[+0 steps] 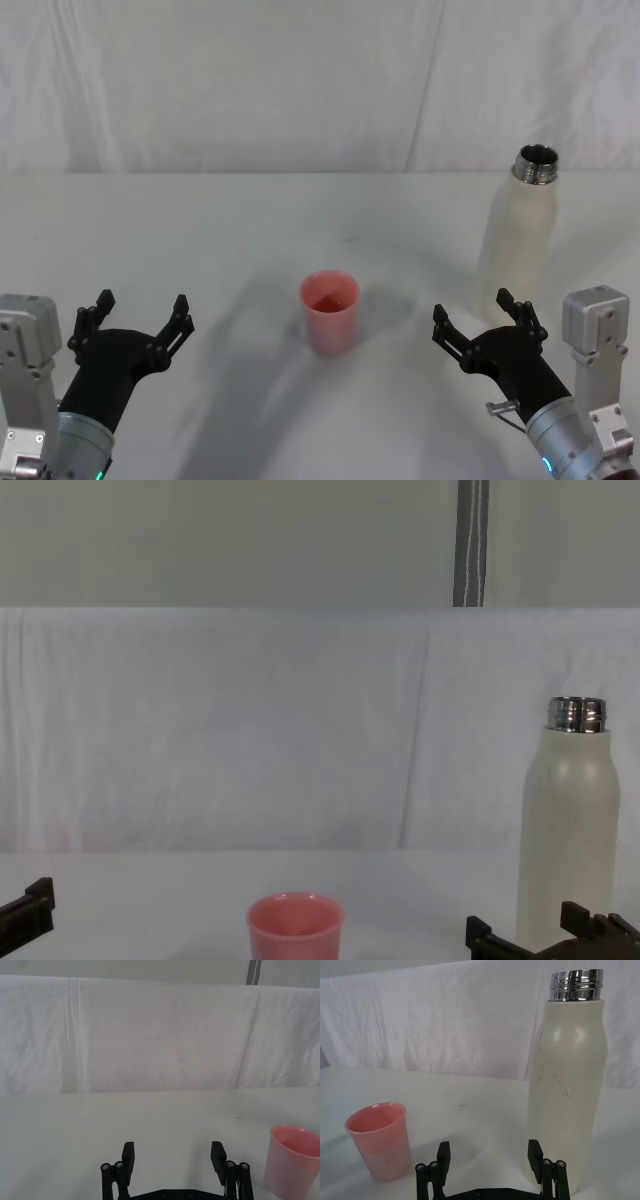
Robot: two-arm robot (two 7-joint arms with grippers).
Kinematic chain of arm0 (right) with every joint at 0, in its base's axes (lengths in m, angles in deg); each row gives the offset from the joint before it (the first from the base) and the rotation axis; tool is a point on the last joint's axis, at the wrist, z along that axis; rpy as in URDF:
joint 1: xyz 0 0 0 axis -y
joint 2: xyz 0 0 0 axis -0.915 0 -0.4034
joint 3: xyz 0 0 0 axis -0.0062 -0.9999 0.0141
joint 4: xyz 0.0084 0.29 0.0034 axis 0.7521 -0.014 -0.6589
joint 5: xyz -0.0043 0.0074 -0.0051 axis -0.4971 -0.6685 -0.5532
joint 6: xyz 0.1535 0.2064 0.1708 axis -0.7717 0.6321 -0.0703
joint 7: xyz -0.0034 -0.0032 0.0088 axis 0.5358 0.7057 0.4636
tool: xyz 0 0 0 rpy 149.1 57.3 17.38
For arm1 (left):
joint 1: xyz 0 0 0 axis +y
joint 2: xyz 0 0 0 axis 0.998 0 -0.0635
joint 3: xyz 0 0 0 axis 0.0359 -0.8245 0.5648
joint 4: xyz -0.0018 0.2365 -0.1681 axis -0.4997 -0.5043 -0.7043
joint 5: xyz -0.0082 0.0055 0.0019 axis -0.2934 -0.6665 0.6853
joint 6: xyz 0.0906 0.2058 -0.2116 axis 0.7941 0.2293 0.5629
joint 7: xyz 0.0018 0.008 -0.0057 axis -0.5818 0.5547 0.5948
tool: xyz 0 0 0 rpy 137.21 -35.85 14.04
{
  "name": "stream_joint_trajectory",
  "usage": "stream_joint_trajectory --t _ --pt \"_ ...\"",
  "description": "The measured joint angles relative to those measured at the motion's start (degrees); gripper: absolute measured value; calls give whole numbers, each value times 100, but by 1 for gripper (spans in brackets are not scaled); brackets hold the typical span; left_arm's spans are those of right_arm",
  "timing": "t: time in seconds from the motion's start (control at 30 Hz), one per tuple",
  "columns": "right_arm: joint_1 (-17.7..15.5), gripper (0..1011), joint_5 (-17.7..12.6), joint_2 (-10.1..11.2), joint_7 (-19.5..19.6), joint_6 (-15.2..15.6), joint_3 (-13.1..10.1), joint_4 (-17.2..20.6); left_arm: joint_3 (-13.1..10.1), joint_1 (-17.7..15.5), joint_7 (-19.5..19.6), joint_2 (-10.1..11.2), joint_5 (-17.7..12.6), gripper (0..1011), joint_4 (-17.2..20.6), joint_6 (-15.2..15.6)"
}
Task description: Grasp the thermos with one hand and pour water into the cup lid.
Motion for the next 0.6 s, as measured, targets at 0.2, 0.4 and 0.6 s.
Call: stream_joint_trajectory --t 0.2,0.4,0.6 --pt "0 1001 2 0 2 0 0 3 0 0 0 0 0 1001 0 0" --pt "0 1001 2 -1 4 0 0 5 0 0 0 0 0 1001 0 0" --pt "0 1001 2 0 4 0 0 5 0 0 0 0 0 1001 0 0"
